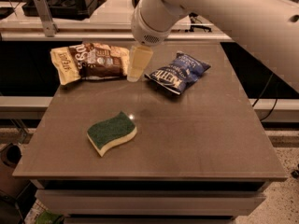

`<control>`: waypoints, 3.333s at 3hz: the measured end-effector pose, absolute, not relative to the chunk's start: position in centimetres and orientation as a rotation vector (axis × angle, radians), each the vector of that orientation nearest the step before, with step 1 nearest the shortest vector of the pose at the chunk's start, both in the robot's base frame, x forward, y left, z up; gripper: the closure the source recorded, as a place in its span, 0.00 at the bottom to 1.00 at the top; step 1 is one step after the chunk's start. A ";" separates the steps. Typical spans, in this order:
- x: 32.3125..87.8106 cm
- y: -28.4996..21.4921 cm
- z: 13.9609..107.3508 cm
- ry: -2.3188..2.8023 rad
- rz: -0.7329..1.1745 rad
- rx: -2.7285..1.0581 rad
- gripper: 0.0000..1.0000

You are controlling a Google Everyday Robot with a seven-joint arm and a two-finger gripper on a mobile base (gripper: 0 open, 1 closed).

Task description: Pick brown chip bag

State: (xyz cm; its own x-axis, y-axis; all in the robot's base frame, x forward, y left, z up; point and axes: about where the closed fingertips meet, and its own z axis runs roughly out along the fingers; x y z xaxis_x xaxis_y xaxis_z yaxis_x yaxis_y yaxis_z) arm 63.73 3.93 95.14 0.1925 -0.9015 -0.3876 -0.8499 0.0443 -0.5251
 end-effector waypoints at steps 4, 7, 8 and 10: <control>76.2 9.7 89.2 1.608 -0.022 -1.733 0.00; 72.7 15.6 87.7 1.461 0.241 -1.904 0.18; 72.7 15.7 87.3 1.463 0.245 -1.911 0.41; 72.6 16.2 86.8 1.462 0.255 -1.921 0.88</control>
Offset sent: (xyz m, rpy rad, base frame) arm 0.1275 0.0500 -0.0428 0.0872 -0.0356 0.0280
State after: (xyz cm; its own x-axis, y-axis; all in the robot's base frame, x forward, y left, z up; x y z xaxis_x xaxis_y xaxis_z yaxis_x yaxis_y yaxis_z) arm 72.57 16.17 86.79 0.3437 -0.7681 -0.5403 -0.9055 -0.1187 -0.4073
